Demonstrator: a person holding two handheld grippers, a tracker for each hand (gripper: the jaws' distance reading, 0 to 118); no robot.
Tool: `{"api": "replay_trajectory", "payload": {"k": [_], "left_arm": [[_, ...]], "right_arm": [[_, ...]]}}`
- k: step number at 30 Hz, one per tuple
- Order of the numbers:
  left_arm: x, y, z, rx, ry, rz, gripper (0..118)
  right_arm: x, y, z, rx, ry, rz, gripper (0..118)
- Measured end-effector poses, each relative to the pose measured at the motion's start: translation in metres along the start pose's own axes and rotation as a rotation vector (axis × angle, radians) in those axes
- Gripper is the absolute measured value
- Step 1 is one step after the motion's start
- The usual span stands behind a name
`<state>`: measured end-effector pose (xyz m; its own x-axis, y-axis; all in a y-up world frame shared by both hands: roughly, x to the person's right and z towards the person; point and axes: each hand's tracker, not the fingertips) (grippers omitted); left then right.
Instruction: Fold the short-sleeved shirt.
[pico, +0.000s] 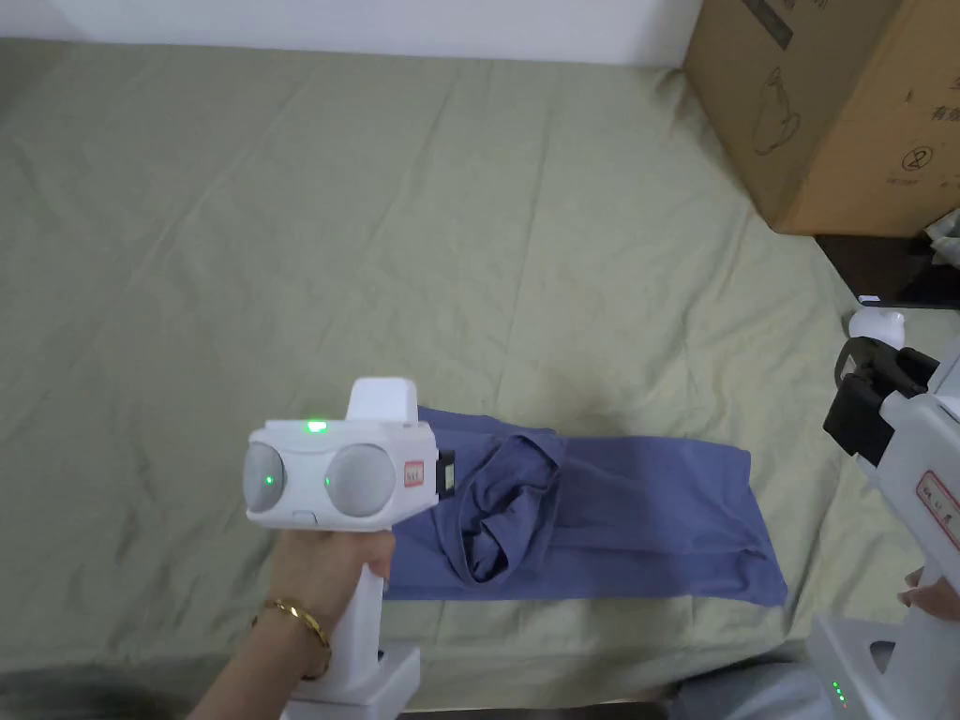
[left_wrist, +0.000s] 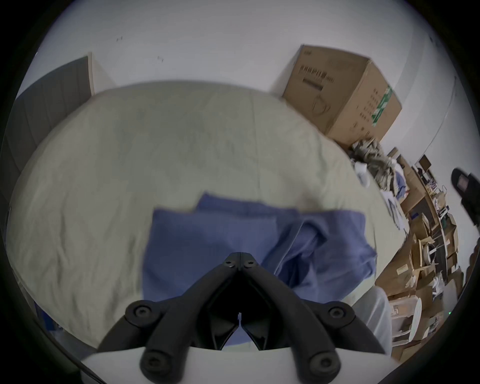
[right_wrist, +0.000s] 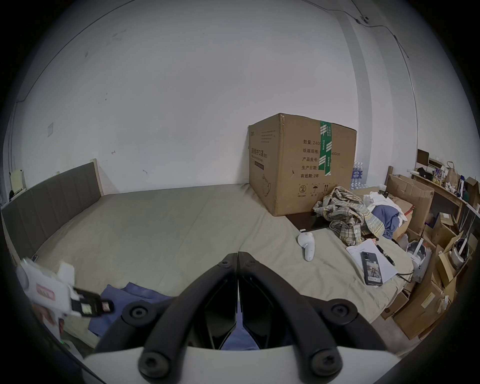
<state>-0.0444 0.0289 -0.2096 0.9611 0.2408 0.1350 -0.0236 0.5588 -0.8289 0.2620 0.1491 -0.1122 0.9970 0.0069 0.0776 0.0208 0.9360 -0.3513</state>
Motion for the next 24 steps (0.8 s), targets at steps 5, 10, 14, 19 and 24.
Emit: {"api": "replay_trajectory", "payload": {"k": [5, 10, 14, 19, 24], "left_arm": [[0.036, -0.033, -0.017, -0.067, -0.071, -0.081, 0], [0.075, -0.054, -0.054, -0.195, -0.141, -0.108, 0], [0.082, -0.047, -0.056, -0.162, -0.114, -0.114, 0], [0.047, -0.013, -0.017, -0.049, -0.329, 0.062, 0], [-0.009, 0.033, 0.029, 0.156, -0.35, 0.1, 69]], "right_arm": [[0.004, -0.002, 0.003, -0.008, -0.008, 0.007, 0], [0.009, -0.004, 0.008, -0.011, -0.021, -0.004, 0], [0.012, -0.005, 0.013, -0.009, -0.026, -0.002, 0], [0.011, -0.004, 0.014, -0.006, -0.021, -0.007, 0], [0.006, -0.002, 0.014, 0.001, -0.005, 0.001, 0]]}}
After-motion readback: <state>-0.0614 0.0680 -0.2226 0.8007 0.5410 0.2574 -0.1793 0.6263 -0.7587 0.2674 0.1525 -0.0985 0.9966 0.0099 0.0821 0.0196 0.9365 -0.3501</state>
